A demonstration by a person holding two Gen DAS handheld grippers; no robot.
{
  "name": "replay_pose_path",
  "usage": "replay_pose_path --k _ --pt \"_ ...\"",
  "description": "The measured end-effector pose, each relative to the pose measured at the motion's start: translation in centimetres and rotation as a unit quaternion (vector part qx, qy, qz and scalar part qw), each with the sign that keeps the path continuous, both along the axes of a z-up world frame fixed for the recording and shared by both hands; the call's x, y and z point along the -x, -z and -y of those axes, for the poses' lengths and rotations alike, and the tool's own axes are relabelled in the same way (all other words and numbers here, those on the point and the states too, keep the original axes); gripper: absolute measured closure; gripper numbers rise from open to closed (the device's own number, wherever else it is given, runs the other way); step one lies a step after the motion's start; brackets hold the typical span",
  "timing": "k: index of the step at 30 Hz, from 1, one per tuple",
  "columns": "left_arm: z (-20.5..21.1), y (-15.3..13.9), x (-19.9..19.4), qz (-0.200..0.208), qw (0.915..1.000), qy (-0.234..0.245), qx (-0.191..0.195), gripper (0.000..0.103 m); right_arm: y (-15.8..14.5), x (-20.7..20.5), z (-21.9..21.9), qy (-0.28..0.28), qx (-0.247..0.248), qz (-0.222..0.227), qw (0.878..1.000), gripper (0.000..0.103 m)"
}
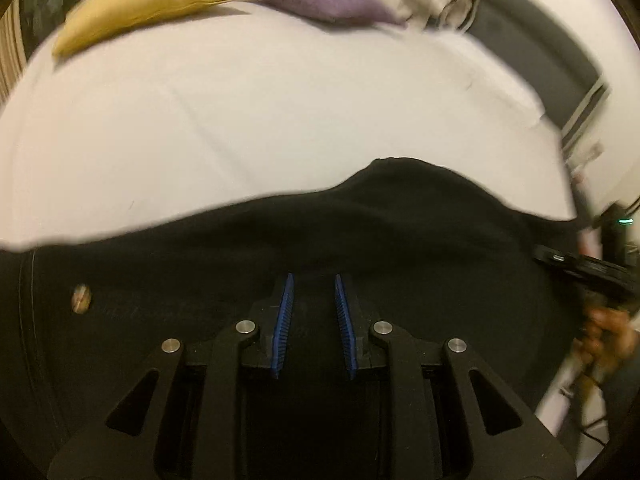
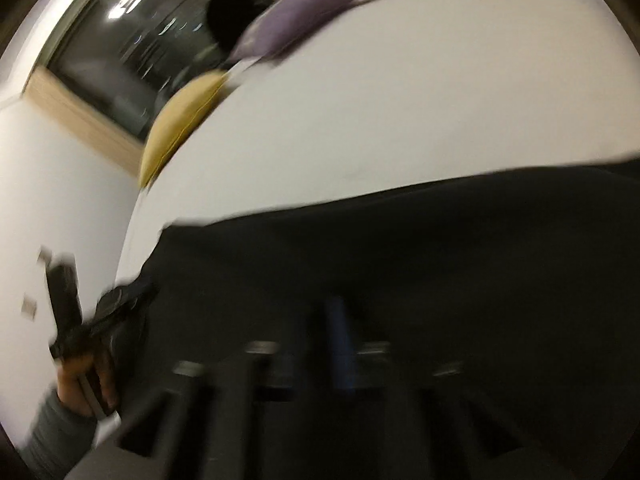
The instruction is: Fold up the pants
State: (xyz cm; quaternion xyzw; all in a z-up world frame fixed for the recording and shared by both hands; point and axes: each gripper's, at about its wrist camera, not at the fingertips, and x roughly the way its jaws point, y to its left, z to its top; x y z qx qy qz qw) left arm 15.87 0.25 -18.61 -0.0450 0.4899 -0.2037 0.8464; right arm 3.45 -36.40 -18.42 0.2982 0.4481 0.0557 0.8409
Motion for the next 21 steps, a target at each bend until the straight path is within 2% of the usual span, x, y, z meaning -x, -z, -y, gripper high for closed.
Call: replay_pose_path --k 2,3,4,6,7,8,9,11,13,14,15,17,19,20,21 --pt "-1.6 -0.7 1.3 0.025 0.9991 -0.019 -0.028 0.082 -0.9 -0.5 0.7 0.016 0.051 -0.012 0.999 0.103" --pt "-2.7 -1.2 2.1 0.036 0.9980 -0.031 -0.042 0.082 -2.1 -0.2 0.4 0.022 0.070 -0.020 0.997 0.099" --pt "-3.3 -1.7 2.8 0.049 0.9967 -0.043 -0.050 0.082 -3.1 -0.5 0.1 0.017 0.065 -0.016 0.998 0.096" --pt "-4.7 -2.6 4.2 0.078 0.9928 -0.070 -0.058 0.082 -5.2 -2.7 -3.3 -0.035 0.038 0.021 0.998 0.089" --pt "-5.7 -2.9 4.6 0.094 0.9900 -0.085 -0.063 0.082 -6.2 -4.1 -5.4 -0.068 0.034 0.036 0.996 0.082" --pt "-6.5 -2.8 4.5 0.096 0.9882 -0.094 -0.074 0.082 -7.1 -5.4 -8.1 -0.103 0.037 0.046 0.993 0.062" --pt "-7.3 -1.9 4.2 0.087 0.9870 -0.103 -0.087 0.082 -7.7 -6.8 -11.3 -0.145 0.043 0.054 0.987 0.048" --pt "-8.9 -0.6 4.2 0.079 0.9884 -0.104 -0.078 0.082 -7.9 -9.0 -15.4 -0.203 0.051 0.064 0.976 0.046" --pt "-9.2 -0.5 4.0 0.082 0.9897 -0.096 -0.067 0.082 -6.6 -11.6 -18.9 -0.239 0.075 0.040 0.967 0.046" --pt "-9.1 -0.5 4.0 0.086 0.9892 -0.092 -0.076 0.082 -5.9 -12.9 -20.0 -0.244 0.098 0.028 0.964 0.046" --pt "-9.0 -0.4 3.8 0.089 0.9885 -0.086 -0.087 0.082 -5.3 -11.5 -19.1 -0.248 0.109 0.021 0.962 0.046" --pt "-9.3 -0.4 4.3 0.097 0.9876 -0.077 -0.097 0.082 -4.0 -14.2 -19.9 -0.241 0.123 0.004 0.963 0.046" --pt "-9.2 -0.7 3.4 0.105 0.9862 -0.076 -0.103 0.082 -2.4 -15.5 -19.2 -0.229 0.127 0.009 0.965 0.046" --pt "-9.1 -0.7 3.1 0.110 0.9851 -0.077 -0.107 0.082 -2.3 -15.9 -18.8 -0.212 0.144 0.016 0.966 0.047" --pt "-8.9 -0.5 2.9 0.117 0.9835 -0.076 -0.115 0.082 -2.0 -16.1 -18.4 -0.188 0.186 0.007 0.964 0.055"
